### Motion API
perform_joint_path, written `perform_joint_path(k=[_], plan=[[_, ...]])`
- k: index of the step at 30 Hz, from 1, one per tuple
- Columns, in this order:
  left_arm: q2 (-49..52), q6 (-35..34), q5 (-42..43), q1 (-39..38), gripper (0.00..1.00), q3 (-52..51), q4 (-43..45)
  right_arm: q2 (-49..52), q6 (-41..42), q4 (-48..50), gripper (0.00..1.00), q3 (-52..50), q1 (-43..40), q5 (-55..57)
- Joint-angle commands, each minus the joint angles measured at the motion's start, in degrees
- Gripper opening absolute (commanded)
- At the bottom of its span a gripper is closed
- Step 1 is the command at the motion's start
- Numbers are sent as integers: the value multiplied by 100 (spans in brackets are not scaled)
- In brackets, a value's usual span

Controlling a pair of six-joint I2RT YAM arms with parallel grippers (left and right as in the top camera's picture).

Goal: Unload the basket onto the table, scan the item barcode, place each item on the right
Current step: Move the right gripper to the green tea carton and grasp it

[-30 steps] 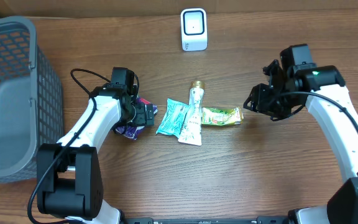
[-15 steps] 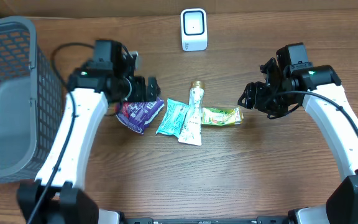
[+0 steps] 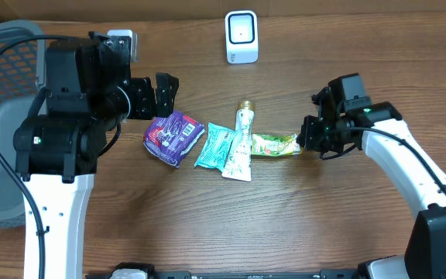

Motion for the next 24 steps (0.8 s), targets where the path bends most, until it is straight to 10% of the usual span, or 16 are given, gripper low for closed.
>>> perform_joint_path(k=[1, 24], plan=[[129, -81, -94, 22, 100, 74, -39, 4, 120, 415, 4, -332, 256, 129], [264, -81, -94, 22, 100, 74, -44, 483, 402, 1698, 5, -1045, 391, 1139]])
